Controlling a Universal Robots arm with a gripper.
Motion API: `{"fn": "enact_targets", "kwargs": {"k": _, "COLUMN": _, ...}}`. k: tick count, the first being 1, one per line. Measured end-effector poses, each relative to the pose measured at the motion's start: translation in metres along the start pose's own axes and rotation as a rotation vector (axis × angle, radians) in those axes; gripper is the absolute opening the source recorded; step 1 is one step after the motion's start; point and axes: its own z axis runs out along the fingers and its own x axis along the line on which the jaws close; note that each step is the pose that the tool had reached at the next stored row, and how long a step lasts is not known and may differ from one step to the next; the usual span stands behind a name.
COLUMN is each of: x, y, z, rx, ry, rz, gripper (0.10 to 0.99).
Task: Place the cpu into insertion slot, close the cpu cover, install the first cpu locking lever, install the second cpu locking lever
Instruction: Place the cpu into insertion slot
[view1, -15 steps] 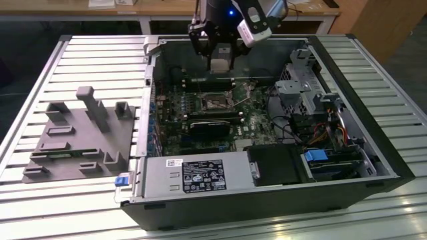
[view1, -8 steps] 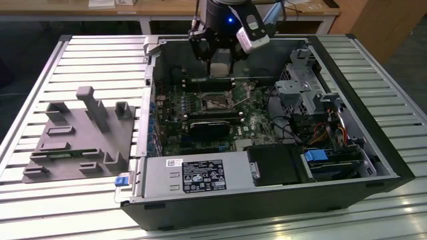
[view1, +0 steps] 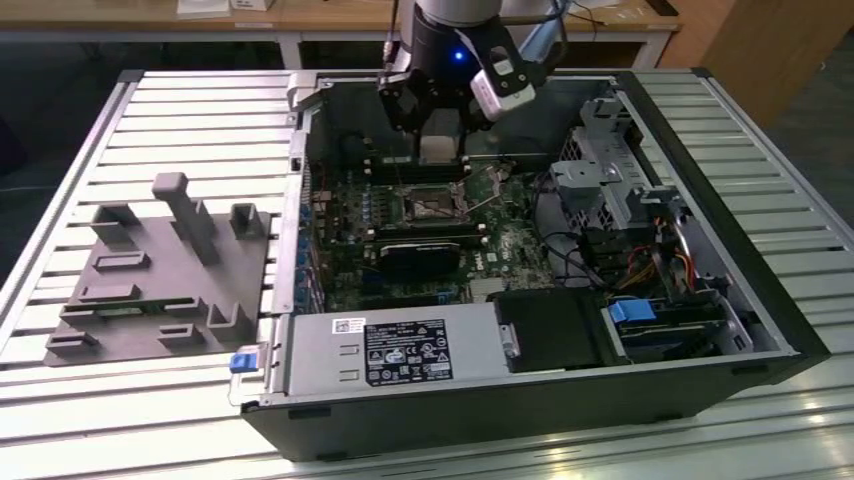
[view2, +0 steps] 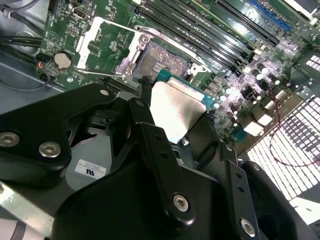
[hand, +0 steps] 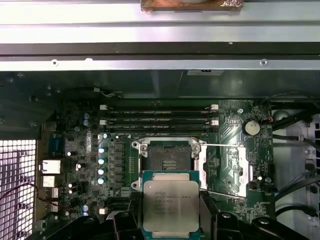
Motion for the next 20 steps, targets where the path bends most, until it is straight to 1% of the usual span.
{"fn": "enact_targets", "kwargs": {"k": 6, "x": -0.0001, "y": -0.0007, "z": 0.008, "rx": 0.0, "ry": -0.0001, "rz": 0.001, "gripper": 0.537}}
{"fn": "enact_targets", "kwargs": {"k": 9, "x": -0.0002, "y": -0.0009, "z": 0.0103, "rx": 0.0, "ry": -0.0009, "rz": 0.008, "gripper": 0.537}}
{"fn": "enact_targets", "kwargs": {"k": 12, "x": -0.0002, "y": -0.001, "z": 0.0113, "rx": 0.0, "ry": -0.0045, "rz": 0.05, "gripper": 0.537}}
{"fn": "enact_targets", "kwargs": {"k": 20, "x": -0.0002, "y": -0.0013, "z": 0.0142, "rx": -0.002, "ry": -0.0175, "rz": 0.195, "gripper": 0.537}}
